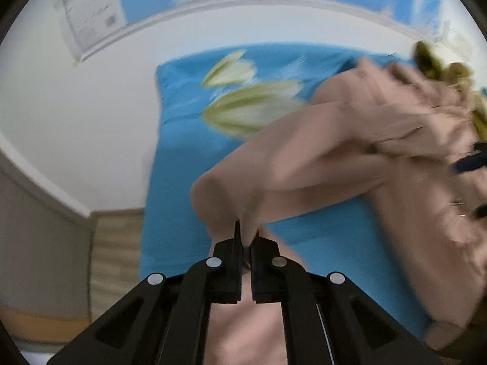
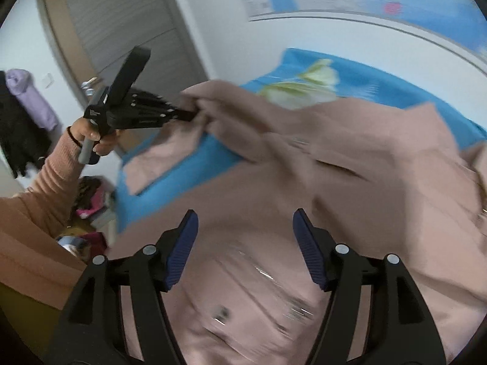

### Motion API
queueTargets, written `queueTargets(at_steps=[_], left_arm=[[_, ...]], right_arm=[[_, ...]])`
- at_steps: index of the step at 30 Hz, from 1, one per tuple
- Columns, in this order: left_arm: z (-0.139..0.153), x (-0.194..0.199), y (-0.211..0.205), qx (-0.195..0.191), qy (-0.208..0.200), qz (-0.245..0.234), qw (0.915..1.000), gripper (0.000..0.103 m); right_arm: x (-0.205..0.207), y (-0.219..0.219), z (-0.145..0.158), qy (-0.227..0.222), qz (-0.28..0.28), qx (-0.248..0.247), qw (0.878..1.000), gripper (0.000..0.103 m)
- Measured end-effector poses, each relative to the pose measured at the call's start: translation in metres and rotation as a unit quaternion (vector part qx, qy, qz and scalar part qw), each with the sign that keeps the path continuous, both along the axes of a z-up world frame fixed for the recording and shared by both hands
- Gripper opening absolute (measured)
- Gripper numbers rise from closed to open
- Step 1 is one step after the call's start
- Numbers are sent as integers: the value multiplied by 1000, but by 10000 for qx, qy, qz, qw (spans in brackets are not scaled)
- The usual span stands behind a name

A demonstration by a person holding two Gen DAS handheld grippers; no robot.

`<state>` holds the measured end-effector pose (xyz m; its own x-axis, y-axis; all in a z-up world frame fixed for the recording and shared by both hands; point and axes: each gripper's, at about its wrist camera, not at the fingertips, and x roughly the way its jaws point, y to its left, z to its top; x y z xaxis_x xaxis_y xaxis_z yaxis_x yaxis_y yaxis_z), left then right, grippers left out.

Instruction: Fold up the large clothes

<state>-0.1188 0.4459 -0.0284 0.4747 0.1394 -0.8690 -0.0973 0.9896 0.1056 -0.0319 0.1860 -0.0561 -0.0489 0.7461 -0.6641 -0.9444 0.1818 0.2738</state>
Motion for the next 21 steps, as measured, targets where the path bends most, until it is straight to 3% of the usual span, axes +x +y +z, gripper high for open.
queueTargets(at_steps=[4,7,12,15,16,17,18,20,21], left_arm=[[39,-17,-27,-484,-406,-476,9969,3],[57,-23,-47,-812,-627,-781,9917,3],[66,-20,-73,-1286,-741,-1051,9833,3],[66,-13,-83,-1604,-740,-1253,9763,3],[68,-8,-88,-1708,-710,-1347,9735,3],[69,-5,-94,-1744,-692,-1420,9719,3],[71,-3,-98,-1759,-696,-1453,9711,3],[88,-1,-105,-1907,-860,-1609,9646,3],[103,-4,-105,-2133,-1124,-1757,9544,9]], right_arm=[[-34,51,0,17,613,204,9979,65],[-51,77,-2,42,762,367,9964,68],[-47,101,-11,294,238,696,9969,80],[-35,105,-12,340,-122,905,9952,77],[-31,105,-13,574,9,1006,9933,53],[-29,103,-13,686,126,1051,9920,13],[-27,97,-9,755,268,1097,9907,3],[-22,80,4,839,425,1189,9884,3],[-18,65,16,820,503,1270,9872,3]])
